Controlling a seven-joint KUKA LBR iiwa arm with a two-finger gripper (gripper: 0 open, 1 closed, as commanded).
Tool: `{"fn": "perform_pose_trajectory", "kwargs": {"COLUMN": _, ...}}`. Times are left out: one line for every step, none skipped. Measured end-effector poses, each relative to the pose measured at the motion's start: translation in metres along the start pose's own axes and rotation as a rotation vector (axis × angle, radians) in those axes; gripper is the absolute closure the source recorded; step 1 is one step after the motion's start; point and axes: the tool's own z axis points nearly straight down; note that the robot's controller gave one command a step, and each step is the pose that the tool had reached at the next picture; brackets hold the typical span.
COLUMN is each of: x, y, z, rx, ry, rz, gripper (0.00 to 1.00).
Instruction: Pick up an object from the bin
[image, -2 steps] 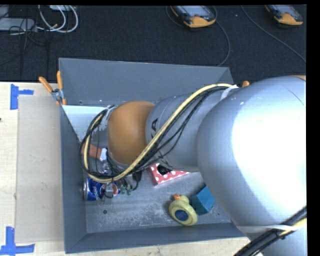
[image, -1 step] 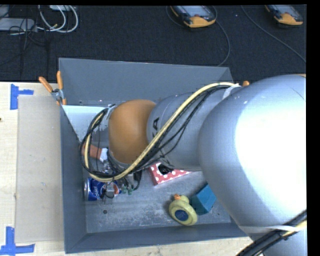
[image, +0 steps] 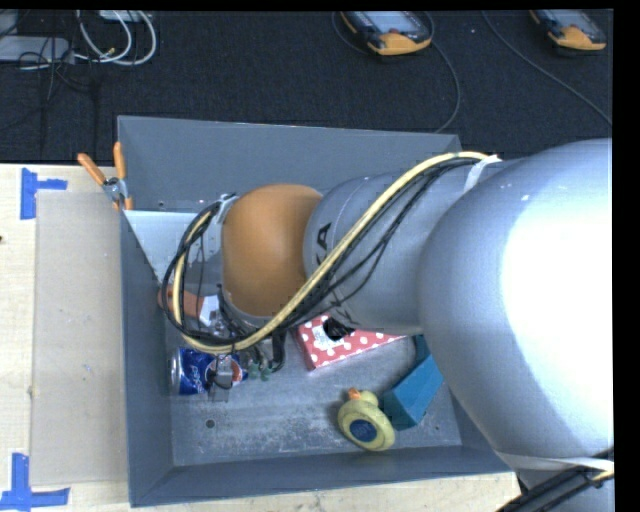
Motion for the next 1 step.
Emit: {"fn": "perform_pose_trajectory", "kwargs": {"x": -0.0013, "y": 0.0007, "z": -0.0203, "rx": -0.002, "ry": -0.005, "rz": 0.0, "gripper": 1.0}}
